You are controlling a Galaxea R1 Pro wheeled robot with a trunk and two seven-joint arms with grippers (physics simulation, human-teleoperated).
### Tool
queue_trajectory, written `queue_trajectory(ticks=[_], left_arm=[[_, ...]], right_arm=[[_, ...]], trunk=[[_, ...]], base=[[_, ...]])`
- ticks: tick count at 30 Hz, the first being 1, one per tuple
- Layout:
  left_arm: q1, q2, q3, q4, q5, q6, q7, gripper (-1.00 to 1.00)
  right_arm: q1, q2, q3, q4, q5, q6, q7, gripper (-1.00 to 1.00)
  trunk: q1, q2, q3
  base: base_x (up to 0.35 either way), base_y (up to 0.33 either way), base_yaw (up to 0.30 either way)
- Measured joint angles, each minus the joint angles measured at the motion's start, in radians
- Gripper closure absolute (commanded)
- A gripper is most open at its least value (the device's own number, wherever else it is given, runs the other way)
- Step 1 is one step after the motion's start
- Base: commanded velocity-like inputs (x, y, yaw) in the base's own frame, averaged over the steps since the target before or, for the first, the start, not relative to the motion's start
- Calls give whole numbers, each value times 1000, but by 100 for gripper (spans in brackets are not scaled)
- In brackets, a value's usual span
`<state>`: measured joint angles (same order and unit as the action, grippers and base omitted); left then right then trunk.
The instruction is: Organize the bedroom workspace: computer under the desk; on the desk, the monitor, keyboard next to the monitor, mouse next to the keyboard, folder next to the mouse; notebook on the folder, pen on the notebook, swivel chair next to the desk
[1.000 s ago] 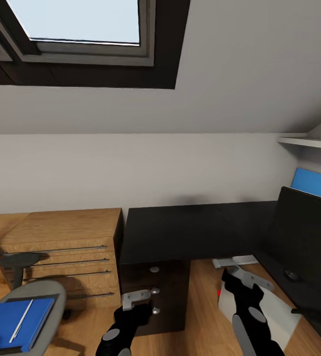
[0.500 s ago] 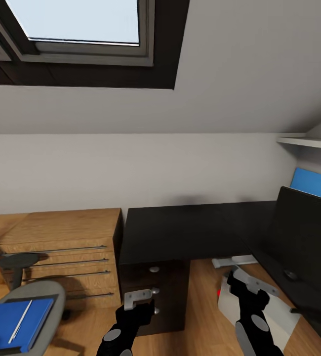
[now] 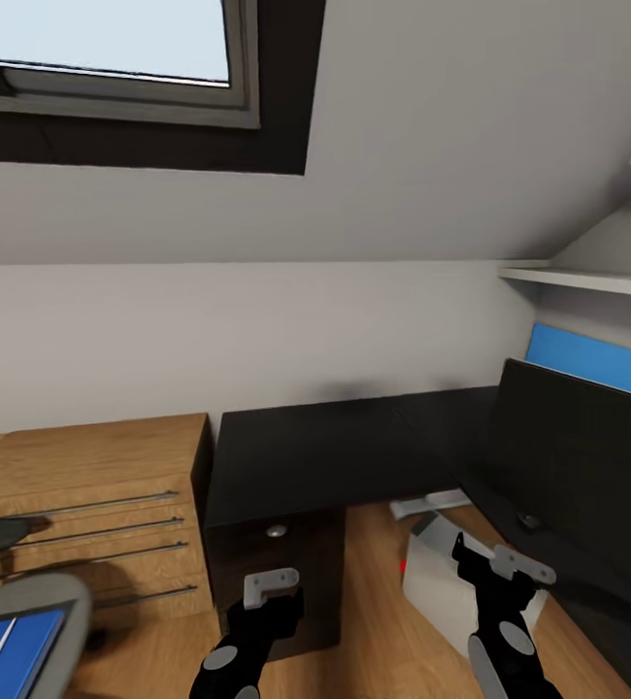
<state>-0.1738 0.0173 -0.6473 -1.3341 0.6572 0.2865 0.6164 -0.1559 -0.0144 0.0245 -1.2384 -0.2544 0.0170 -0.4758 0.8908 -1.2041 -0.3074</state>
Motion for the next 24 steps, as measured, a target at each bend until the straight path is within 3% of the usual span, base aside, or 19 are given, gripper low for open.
queue_trajectory(ticks=[11, 24], left_arm=[[0, 2, 1, -25, 5, -1, 0, -100], [0, 0, 2, -81, 16, 1, 3, -100]], right_arm=[[0, 0, 0, 1, 0, -2, 0, -100], [0, 3, 10, -1, 4, -51, 13, -100]], trunk=[[0, 0, 0], [0, 0, -3]], base=[[0, 0, -219], [0, 0, -28]])
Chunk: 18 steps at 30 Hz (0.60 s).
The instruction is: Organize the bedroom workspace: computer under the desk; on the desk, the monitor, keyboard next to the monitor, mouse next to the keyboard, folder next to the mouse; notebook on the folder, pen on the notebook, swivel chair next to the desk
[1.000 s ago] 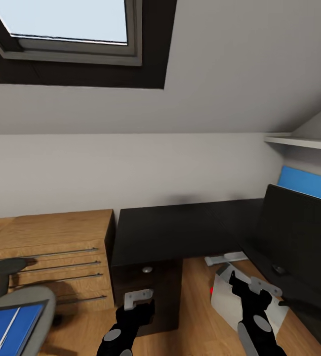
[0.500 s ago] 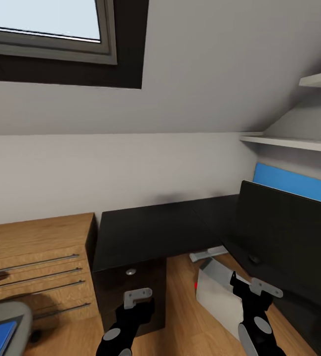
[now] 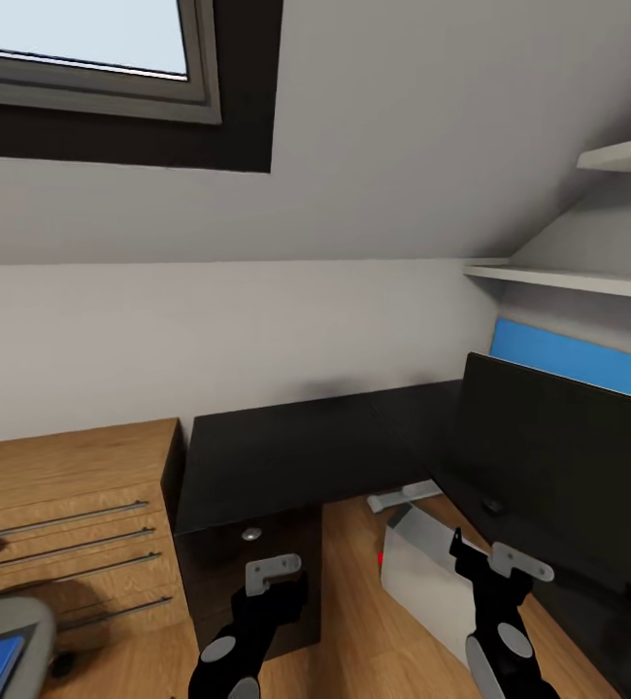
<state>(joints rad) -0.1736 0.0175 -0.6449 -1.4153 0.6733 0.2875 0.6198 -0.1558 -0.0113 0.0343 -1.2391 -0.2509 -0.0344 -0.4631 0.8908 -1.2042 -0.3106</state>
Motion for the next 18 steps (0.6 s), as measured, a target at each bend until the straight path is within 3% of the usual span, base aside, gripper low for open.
queue_trajectory(ticks=[2, 3, 7, 18], left_arm=[[0, -1, 1, -3, 13, 0, 10, -100], [0, -4, 2, -6, 35, 0, 68, -100], [0, -9, -1, -6, 44, -1, 112, -100], [0, -13, -4, -5, 50, -1, 135, -100]], right_arm=[[0, 1, 2, 1, 0, -8, 0, -100], [0, 1, 3, 2, -1, -13, 1, -100], [0, 2, 4, 3, 0, -15, 1, -100], [0, 2, 3, 3, 0, -20, 1, -100]], trunk=[[8, -14, -6], [11, -21, -9], [27, -49, -22], [69, -126, -56]], base=[[0, 0, -1], [0, 0, 0], [0, 0, 0], [0, 0, 0]])
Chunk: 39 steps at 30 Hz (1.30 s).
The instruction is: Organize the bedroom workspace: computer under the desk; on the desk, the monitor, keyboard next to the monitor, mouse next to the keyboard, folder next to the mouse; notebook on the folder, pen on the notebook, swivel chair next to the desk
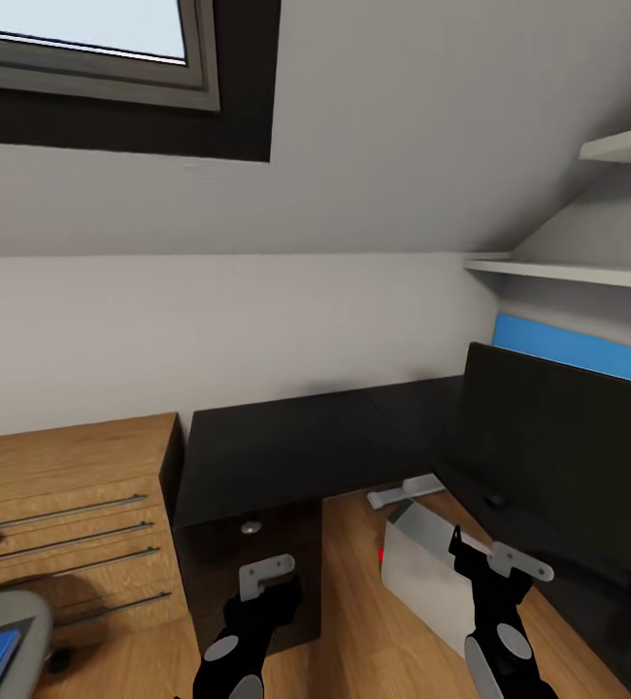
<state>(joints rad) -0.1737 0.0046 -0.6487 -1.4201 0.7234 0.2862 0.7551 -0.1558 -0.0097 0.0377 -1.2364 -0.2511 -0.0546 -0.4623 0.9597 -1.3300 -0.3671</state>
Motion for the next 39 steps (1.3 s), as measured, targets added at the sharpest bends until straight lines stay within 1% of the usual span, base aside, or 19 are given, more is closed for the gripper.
queue_trajectory(ticks=[20, 22, 28, 34, 35, 36, 39], left_arm=[[0, -2, -3, 1, 0, -1, 4, -100], [0, -2, -3, 2, 0, -1, 4, -100], [0, -2, -3, 3, 0, -1, 4, -100], [0, -1, -9, 6, -1, 0, 3, -100], [0, -1, -13, 6, -1, 0, 3, -100], [0, 2, -35, 7, -4, 0, 2, -100], [0, 3, -45, 7, -6, 0, 2, -100]], right_arm=[[0, 0, 0, 0, 0, 0, 1, -100], [0, 0, 11, 0, 0, -1, 0, -100], [0, 0, 17, -1, 0, -1, 0, -100], [0, 2, 30, -3, 1, -7, -1, -100], [0, 2, 33, -3, 1, -7, -2, -100], [0, 3, 49, -3, 2, -8, -2, -100], [0, 3, 63, -4, 2, -9, -3, -100]], trunk=[[77, -140, -63], [84, -154, -69], [107, -196, -88], [108, -196, -88], [108, -196, -88], [108, -196, -88], [108, -196, -88]], base=[[0, 0, 0], [0, 0, 0], [0, 0, 0], [0, 0, 0], [0, 0, 0], [0, 0, 0], [0, 0, 0]])
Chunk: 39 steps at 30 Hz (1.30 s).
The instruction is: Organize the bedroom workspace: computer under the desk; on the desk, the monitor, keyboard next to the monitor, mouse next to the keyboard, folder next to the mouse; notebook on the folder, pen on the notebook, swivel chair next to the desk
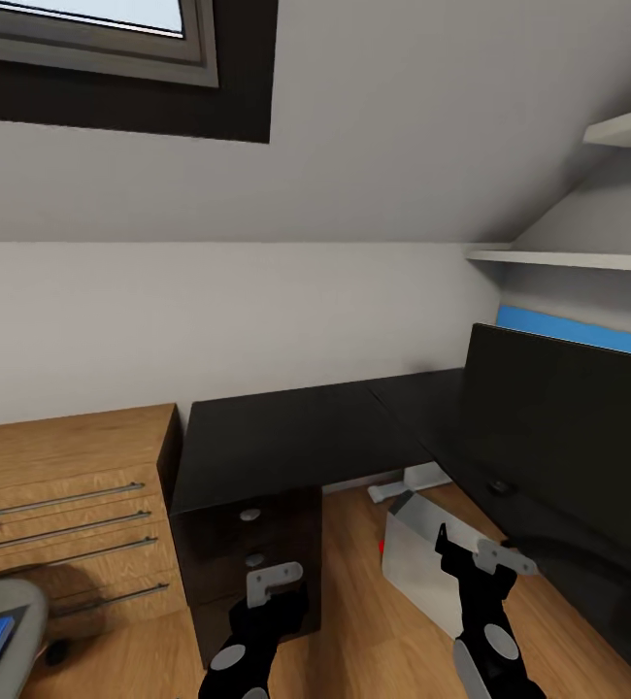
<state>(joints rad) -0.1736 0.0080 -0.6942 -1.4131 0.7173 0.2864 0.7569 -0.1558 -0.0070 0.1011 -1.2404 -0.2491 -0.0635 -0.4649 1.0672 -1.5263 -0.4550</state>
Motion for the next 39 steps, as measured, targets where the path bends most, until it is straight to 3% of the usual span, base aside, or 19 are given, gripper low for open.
queue_trajectory(ticks=[10, 25, 39], left_arm=[[0, 3, -11, 4, 0, -1, 2, -100], [0, 2, -15, 4, -3, -1, -4, -100], [0, 8, -69, 2, -8, -3, 2, -100]], right_arm=[[0, 0, 17, -7, 2, -2, -4, -100], [0, 0, 17, -8, 7, -2, -5, -100], [0, 0, 18, -8, 8, -2, -6, -100]], trunk=[[0, 0, 0], [0, 0, -1], [0, 0, -2]], base=[[20, 19, 0], [121, 208, -123], [4, 13, -23]])
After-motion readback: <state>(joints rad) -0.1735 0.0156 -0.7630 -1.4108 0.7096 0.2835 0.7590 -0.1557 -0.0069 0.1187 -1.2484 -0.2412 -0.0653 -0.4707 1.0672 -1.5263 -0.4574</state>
